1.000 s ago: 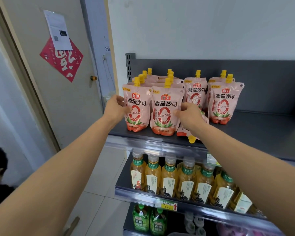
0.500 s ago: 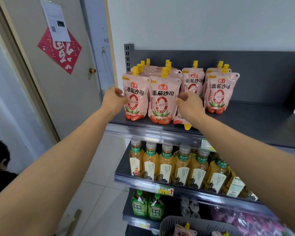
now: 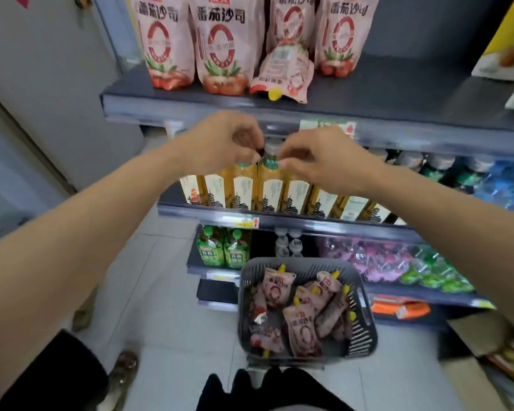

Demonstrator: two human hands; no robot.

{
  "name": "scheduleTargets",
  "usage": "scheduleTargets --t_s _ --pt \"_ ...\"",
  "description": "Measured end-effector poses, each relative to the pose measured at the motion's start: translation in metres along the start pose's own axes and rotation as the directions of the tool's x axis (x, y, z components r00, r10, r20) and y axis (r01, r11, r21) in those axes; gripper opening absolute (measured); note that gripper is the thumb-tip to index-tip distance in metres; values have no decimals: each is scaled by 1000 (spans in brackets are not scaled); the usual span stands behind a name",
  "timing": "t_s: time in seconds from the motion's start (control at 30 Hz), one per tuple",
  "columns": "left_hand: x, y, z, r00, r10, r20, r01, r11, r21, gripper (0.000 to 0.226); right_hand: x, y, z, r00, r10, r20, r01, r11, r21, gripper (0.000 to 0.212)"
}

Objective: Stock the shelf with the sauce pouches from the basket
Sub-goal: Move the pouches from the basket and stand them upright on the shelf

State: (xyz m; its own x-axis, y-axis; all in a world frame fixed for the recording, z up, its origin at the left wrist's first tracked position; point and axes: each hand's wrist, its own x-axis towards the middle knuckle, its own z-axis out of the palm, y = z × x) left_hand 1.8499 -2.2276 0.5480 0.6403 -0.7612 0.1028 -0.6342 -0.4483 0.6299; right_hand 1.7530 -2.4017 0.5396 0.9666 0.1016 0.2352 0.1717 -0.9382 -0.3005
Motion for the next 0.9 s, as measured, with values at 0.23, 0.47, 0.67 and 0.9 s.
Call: scheduleTargets --t_s 0.23,0.47,0.67,0.9 --pt "-3 -17 143 929 -196 314 211 977 -15 15 -82 75 87 837 213 503 -180 977 -114 26" --pt "-13 -61 239 832 -397 388 417 908 36 13 -127 141 164 729 344 592 -338 933 -126 24" --pt "-22 -111 307 770 -528 360 570 822 -14 19 -159 189 221 684 440 582 -451 882 -136 26" --pt "-15 -184 373 726 -596 342 626 780 31 20 -175 239 298 566 582 584 -586 782 -211 23"
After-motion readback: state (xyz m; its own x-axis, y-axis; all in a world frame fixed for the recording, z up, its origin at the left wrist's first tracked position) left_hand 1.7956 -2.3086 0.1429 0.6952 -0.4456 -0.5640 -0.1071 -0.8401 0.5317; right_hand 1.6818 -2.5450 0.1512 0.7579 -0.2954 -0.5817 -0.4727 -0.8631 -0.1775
